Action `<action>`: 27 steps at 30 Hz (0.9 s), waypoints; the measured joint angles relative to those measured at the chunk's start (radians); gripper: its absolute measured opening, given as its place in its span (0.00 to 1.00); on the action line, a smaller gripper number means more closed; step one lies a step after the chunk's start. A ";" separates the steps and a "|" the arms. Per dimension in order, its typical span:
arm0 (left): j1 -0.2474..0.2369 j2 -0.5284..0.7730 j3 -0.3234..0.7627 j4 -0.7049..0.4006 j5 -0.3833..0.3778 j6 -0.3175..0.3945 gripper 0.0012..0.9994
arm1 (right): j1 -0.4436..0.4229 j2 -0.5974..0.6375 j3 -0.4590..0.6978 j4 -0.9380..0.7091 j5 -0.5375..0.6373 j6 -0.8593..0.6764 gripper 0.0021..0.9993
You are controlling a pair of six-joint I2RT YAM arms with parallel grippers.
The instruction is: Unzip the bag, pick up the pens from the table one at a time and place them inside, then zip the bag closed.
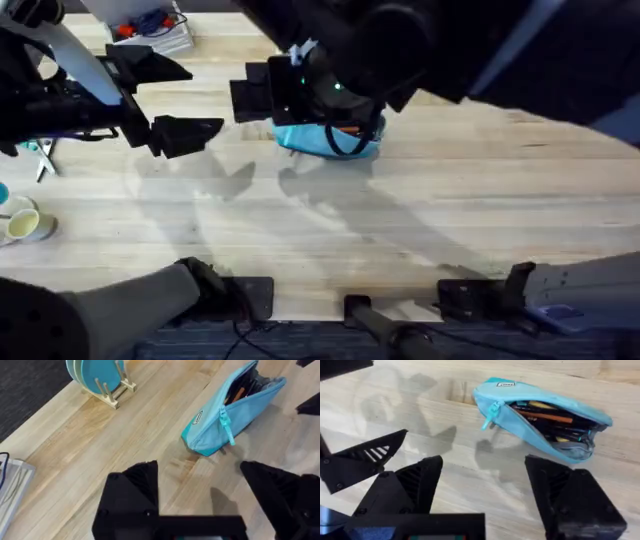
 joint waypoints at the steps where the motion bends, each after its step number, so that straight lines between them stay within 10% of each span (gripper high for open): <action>1: 0.000 0.000 0.000 0.000 0.000 0.000 0.99 | 0.000 0.005 0.000 0.000 0.001 0.000 1.00; 27: 0.000 0.000 0.000 -0.005 0.000 0.000 0.99 | 0.005 0.153 0.000 0.009 0.002 0.101 1.00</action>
